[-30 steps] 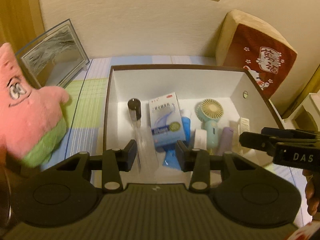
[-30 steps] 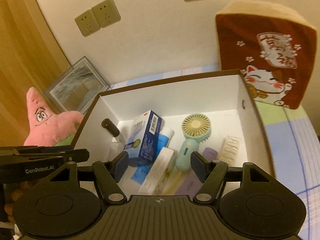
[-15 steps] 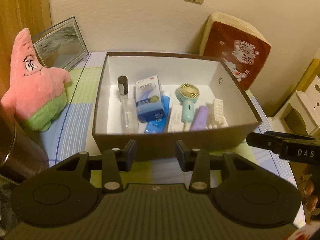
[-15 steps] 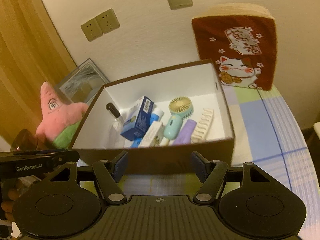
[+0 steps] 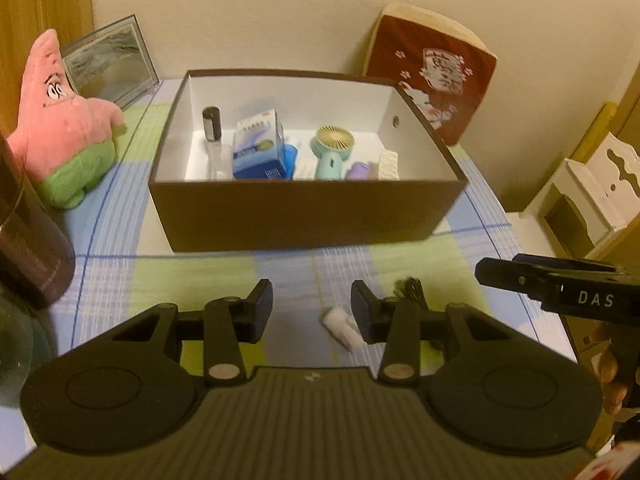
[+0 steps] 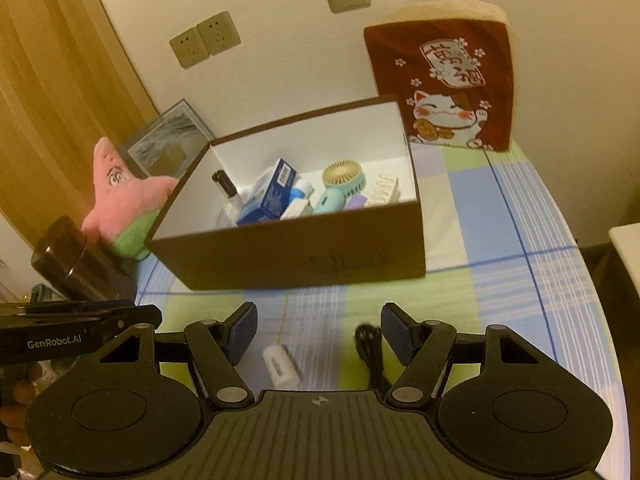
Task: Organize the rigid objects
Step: 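Lift both grippers out of the brown box back toward the table, then move the left gripper to the white pill bottle while the right gripper approaches the black cable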
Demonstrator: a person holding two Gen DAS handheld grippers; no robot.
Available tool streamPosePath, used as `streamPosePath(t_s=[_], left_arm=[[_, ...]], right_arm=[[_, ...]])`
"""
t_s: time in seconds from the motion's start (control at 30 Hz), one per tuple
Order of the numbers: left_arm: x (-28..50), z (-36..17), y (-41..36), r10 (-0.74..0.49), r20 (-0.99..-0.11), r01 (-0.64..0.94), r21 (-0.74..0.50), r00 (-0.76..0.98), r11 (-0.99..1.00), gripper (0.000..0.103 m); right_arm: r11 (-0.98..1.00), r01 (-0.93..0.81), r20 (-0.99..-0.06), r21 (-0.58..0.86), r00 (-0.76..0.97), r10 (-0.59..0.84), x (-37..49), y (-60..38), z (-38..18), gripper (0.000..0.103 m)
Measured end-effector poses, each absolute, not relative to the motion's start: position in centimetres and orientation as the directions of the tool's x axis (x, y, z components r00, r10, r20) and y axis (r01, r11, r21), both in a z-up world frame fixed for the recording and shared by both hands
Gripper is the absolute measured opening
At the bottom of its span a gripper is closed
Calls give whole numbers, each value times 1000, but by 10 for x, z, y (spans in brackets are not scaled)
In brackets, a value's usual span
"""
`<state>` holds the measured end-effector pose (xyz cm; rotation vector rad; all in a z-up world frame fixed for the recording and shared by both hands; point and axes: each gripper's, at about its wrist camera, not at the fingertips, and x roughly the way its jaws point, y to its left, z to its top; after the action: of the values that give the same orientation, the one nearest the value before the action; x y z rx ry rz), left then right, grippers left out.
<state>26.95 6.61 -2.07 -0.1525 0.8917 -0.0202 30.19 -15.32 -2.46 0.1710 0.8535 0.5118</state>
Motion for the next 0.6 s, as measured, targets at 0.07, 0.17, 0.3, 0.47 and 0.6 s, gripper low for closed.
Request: streamPosePath(t_s=[0.07,0.17,0.3,0.47,0.6], left_arm=[[264,-23,60,-80,-778,-41,-135,624,990,40],[255,-26,53,-86,-784,-33,-135,615,990,40],[246,-32,45,-80,-790,-27,-121,608,992,40],[237,-42,37,-84,-804,-18,-117,589,993,40],[234,-50,31,-89,-819,-12,-116,568,993,40]], right_arm=[[866,-366,-680,340,541,495,295,-156,-26,68],[865,-371,-687,338,531,497,287,-160,-29,68],[866,-375,-700,331,518,492,277,-164,-35,68],[867,-383,-722,317,496,483,266,-165,-44,68],[866,-390,-736,312,476,480,260,-165,-52,68]])
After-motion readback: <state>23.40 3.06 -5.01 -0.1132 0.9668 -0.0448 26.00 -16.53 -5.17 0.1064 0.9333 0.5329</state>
